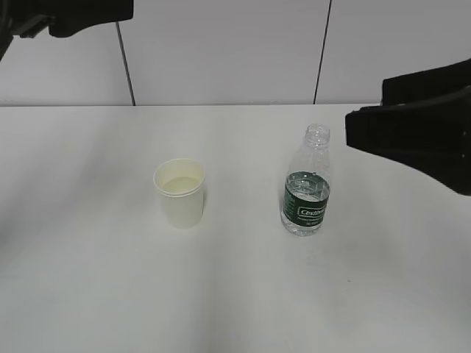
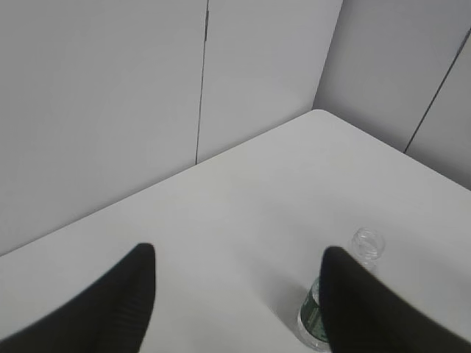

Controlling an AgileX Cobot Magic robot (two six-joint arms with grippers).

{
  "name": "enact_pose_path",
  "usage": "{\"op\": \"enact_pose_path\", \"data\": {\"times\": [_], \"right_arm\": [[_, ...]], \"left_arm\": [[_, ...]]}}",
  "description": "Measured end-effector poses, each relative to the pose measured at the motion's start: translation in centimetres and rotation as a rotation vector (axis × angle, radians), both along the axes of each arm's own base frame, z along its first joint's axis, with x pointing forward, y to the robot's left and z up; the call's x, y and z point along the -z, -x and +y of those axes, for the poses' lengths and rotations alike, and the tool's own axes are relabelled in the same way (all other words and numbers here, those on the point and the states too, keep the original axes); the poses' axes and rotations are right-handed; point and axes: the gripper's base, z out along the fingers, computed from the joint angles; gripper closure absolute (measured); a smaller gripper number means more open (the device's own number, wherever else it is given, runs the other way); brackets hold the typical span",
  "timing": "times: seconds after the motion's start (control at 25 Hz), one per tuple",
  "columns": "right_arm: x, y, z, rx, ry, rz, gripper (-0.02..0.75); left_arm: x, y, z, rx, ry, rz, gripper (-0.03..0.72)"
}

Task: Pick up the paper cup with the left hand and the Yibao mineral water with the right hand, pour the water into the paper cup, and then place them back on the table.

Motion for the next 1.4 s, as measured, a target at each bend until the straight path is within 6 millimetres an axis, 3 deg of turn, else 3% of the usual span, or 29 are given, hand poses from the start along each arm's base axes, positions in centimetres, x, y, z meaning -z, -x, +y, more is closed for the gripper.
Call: {"op": "enact_pose_path", "data": {"times": [0.28,0.52,1.4], "right_arm": [[1.7,-1.3,-1.7,0.240,0.047,-0.020,0.146],[2.6,-1.1,-2.3,0.297,0.070,-0.023,0.146],[3.8,8.1,-3.3,0.270,-0.064,-0.177,0.146]], "left_arm": [[0.0,0.0,0.0,0.002,0.000,0.001,0.212],[0.0,0.1,-0.1,0.013,0.001,0.005,0.212],[0.0,0.1,-0.1,0.021,0.002,0.007,0.212]]}}
